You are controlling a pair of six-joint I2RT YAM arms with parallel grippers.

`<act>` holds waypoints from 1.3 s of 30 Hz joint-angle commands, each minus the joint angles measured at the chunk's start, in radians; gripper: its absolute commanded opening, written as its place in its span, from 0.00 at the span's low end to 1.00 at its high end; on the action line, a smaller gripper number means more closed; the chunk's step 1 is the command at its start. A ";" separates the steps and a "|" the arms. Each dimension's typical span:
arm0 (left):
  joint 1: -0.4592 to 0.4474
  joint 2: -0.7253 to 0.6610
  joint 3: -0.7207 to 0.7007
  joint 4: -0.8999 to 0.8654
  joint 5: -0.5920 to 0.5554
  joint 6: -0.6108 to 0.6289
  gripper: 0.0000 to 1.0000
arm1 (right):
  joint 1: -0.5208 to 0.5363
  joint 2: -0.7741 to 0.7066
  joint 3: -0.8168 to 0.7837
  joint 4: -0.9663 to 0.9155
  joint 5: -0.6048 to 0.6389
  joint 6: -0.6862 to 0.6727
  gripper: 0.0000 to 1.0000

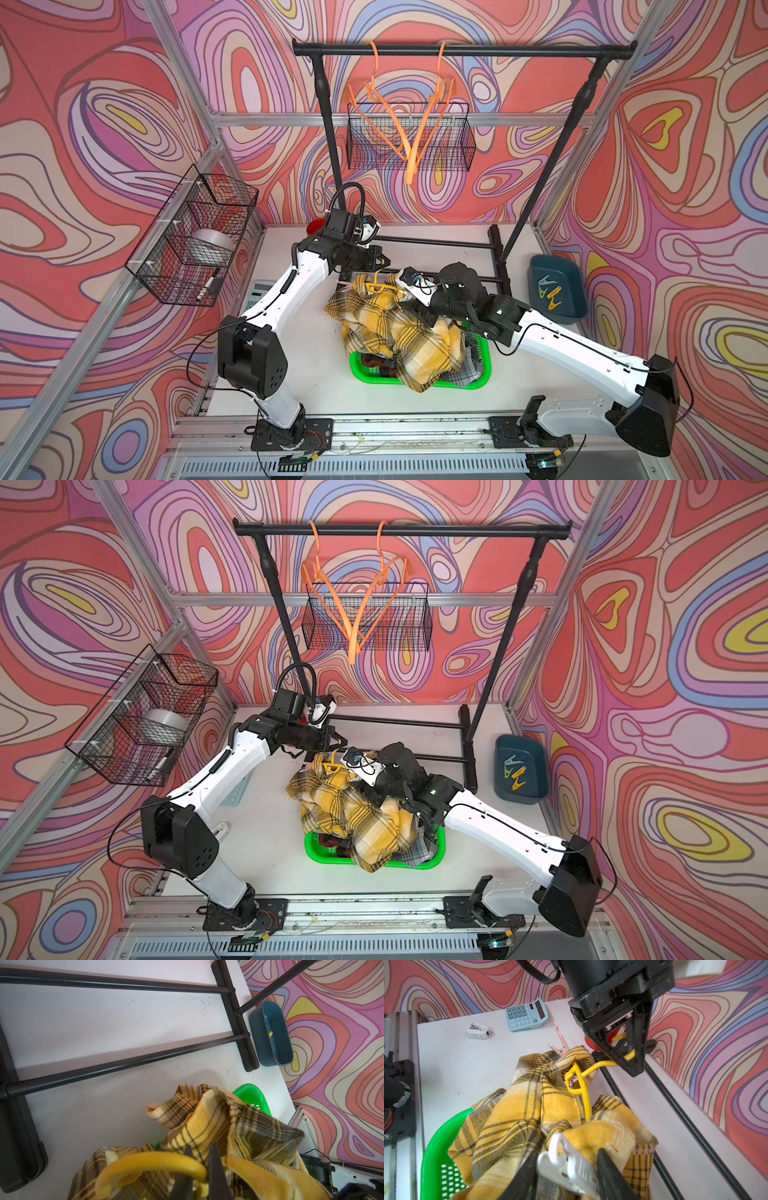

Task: Remove the clothespins securing long-sleeve shirts to the hanger
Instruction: Remove the clamp from the hanger, then place the clamp in the storage box.

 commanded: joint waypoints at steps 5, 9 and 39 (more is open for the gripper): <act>-0.002 0.015 0.025 -0.042 0.024 0.022 0.00 | 0.007 0.004 0.032 0.005 0.000 -0.009 0.29; -0.001 0.016 0.029 -0.043 0.028 0.020 0.00 | 0.007 0.002 0.030 -0.002 0.004 -0.007 0.16; 0.000 -0.067 -0.079 0.120 -0.028 -0.033 0.00 | -0.253 -0.180 0.148 -0.255 0.291 0.397 0.00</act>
